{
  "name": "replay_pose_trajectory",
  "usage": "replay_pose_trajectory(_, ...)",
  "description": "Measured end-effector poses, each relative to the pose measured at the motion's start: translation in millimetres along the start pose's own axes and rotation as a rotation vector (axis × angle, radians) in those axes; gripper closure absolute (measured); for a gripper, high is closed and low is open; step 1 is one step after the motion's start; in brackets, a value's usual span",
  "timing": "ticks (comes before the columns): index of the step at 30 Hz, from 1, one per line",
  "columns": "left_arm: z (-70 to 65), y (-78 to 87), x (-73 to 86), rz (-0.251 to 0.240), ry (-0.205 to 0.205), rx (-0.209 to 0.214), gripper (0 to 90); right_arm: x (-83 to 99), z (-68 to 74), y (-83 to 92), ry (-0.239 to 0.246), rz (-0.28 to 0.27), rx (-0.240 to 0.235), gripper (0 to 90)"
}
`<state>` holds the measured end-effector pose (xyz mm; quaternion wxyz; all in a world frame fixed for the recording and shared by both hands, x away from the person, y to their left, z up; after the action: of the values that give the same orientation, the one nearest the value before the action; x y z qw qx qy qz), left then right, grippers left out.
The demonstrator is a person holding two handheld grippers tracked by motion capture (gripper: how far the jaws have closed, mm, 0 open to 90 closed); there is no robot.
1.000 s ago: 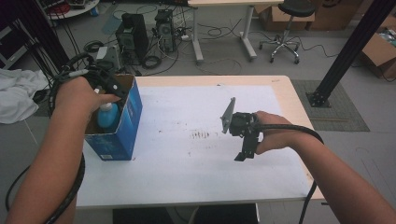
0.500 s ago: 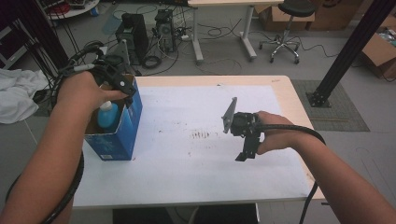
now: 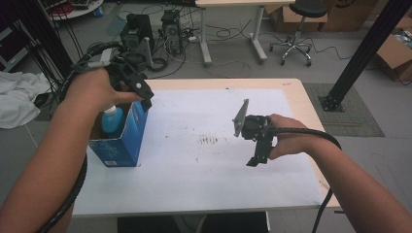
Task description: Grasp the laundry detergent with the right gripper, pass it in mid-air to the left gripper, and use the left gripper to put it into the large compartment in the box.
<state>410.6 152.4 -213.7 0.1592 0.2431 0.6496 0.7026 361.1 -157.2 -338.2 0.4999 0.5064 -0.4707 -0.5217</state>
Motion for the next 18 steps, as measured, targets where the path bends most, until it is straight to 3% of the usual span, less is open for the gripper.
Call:
replay_pose_trajectory(2,-7.6,-1.0,-3.3,0.004,-0.058,-0.003,0.1,0.4,0.1,0.4,-0.004,0.001,-0.001,0.0)
replay_pose_trajectory(3,-7.6,-1.0,-3.3,0.004,-0.058,-0.003,0.1,0.4,0.1,0.4,-0.004,0.001,-0.001,0.0)
replay_pose_trajectory(4,-15.5,-2.7,-6.4,0.012,-0.133,-0.013,0.1,1.1,-0.2,0.9,-0.008,0.003,-0.002,0.0)
replay_pose_trajectory(5,-15.5,-2.7,-6.4,0.012,-0.133,-0.013,0.1,1.1,-0.2,0.9,-0.008,0.003,-0.002,0.0)
replay_pose_trajectory(6,-20.4,-4.0,-8.2,0.008,-0.160,-0.013,0.1,1.7,-0.4,1.5,-0.011,0.003,-0.002,0.0)
replay_pose_trajectory(7,-28.8,-6.5,-11.1,0.007,-0.223,-0.016,0.1,2.0,-0.5,1.8,-0.011,0.003,-0.003,0.0)
replay_pose_trajectory(8,-28.8,-6.5,-11.1,0.007,-0.223,-0.016,0.1,2.2,-0.5,2.1,-0.012,0.004,-0.002,0.0)
replay_pose_trajectory(10,-41.0,-11.2,-14.9,0.002,-0.306,-0.019,0.1,2.4,0.0,2.7,-0.018,0.006,-0.004,0.0)
replay_pose_trajectory(11,-41.0,-11.2,-14.9,0.002,-0.306,-0.019,0.1,2.4,0.0,2.7,-0.018,0.006,-0.004,0.0)
replay_pose_trajectory(12,-48.3,-14.5,-16.6,-0.011,-0.368,-0.031,0.1,2.6,0.3,3.1,-0.019,0.011,-0.004,0.0)
replay_pose_trajectory(13,-48.3,-14.5,-16.6,-0.011,-0.368,-0.031,0.1,2.6,0.3,3.1,-0.019,0.011,-0.004,0.0)
replay_pose_trajectory(14,-54.7,-18.1,-17.6,-0.017,-0.419,-0.032,0.1,2.8,1.0,4.2,-0.025,0.015,-0.004,0.0)
replay_pose_trajectory(15,-54.7,-18.1,-17.6,-0.017,-0.419,-0.032,0.1,2.8,1.0,4.2,-0.025,0.015,-0.004,0.0)
replay_pose_trajectory(16,-59.5,-22.1,-18.3,-0.020,-0.458,-0.043,0.1,3.1,1.1,5.1,-0.026,0.017,-0.002,0.0)
replay_pose_trajectory(17,-59.5,-22.1,-18.3,-0.020,-0.458,-0.043,0.1,3.1,1.1,5.1,-0.026,0.017,-0.002,0.0)
replay_pose_trajectory(18,-63.6,-26.2,-17.6,-0.013,-0.503,-0.046,0.1,3.8,0.6,5.6,-0.025,0.020,-0.003,0.0)
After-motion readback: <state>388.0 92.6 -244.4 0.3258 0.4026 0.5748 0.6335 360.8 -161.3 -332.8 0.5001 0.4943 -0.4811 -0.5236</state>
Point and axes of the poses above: each handheld gripper's, and its own axes: y roughly backward along the jaws, x roughly out of its underside, z roughly to its left, the point moved 4 cm from there along -y, roughly forward along the jaws, and after that the axes turned 10 degrees about z, right-handed, at the moved point
